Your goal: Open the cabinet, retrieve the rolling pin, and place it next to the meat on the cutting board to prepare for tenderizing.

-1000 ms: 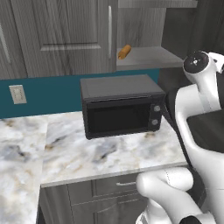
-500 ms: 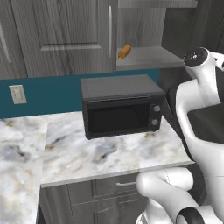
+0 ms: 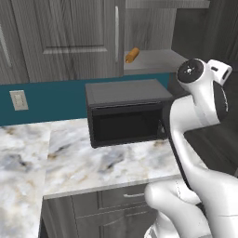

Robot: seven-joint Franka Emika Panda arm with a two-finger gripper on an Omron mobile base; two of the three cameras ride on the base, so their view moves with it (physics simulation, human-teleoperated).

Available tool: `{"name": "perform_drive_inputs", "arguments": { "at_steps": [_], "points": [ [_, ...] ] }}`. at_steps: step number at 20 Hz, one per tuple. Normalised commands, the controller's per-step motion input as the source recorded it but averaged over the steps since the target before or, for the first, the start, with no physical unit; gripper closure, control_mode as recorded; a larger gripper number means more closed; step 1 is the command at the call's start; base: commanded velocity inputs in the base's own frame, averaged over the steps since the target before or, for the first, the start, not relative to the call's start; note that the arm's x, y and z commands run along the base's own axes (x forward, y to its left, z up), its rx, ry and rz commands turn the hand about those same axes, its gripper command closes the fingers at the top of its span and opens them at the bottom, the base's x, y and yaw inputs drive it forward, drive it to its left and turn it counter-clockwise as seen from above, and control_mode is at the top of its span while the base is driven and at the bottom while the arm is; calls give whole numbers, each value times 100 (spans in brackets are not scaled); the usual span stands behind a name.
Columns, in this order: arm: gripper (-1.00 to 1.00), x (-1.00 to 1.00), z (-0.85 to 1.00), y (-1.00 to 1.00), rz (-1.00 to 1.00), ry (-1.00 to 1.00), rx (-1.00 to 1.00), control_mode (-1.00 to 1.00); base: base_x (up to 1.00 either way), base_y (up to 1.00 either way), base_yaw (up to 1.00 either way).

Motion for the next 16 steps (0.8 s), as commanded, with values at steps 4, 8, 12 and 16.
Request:
{"name": "perform_drive_inputs", "arguments": {
  "at_steps": [4,8,12,16],
  "points": [
    [-100,-37,0,81,0,-17,1,-100,0,0,0],
    [-100,-42,0,70,0,-22,6,-100,0,0,0],
    [-100,-47,5,52,0,-29,12,-100,0,0,0],
    [-100,-41,16,51,-1,-29,15,-100,0,0,0]
  ]
}}
